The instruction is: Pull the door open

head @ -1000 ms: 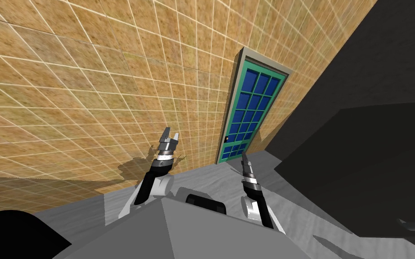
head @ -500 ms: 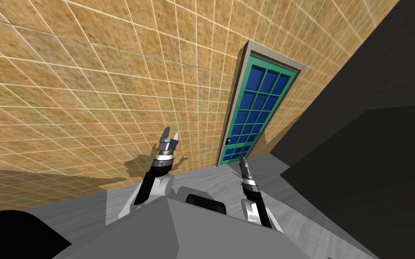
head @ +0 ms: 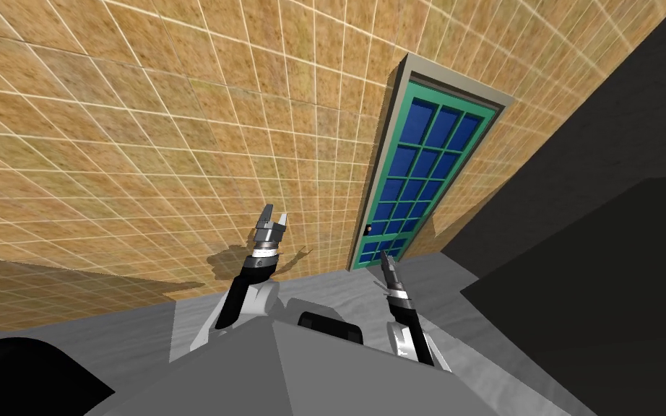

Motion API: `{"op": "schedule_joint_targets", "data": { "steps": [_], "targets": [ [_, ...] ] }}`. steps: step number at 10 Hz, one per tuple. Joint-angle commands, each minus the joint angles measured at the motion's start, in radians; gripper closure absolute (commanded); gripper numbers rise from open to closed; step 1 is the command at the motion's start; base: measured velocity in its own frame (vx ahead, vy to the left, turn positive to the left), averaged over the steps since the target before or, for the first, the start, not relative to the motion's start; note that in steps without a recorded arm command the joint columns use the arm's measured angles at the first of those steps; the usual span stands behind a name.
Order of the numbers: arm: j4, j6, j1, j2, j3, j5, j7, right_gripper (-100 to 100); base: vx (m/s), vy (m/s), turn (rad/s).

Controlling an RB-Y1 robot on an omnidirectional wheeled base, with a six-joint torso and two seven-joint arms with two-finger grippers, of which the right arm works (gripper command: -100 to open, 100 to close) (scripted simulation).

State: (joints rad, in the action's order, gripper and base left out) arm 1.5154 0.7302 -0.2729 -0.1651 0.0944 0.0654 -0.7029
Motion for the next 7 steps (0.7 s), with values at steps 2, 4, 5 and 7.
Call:
{"op": "schedule_joint_targets", "data": {
  "steps": [2, 4, 5, 7],
  "targets": [
    [-0.057, 0.016, 0.009, -0.009, 0.003, -0.001, -0.058, -100, 0.076, -0.060, 0.093],
    [-0.099, 0.024, 0.019, -0.015, 0.004, -0.002, -0.099, -100, 0.079, -0.057, 0.083],
    [-0.120, 0.028, 0.024, -0.019, 0.005, -0.002, -0.119, -100, 0.087, -0.061, 0.092],
    [-0.161, 0.036, 0.033, -0.025, 0.007, -0.003, -0.160, -100, 0.081, -0.064, 0.094]
  ]
}}
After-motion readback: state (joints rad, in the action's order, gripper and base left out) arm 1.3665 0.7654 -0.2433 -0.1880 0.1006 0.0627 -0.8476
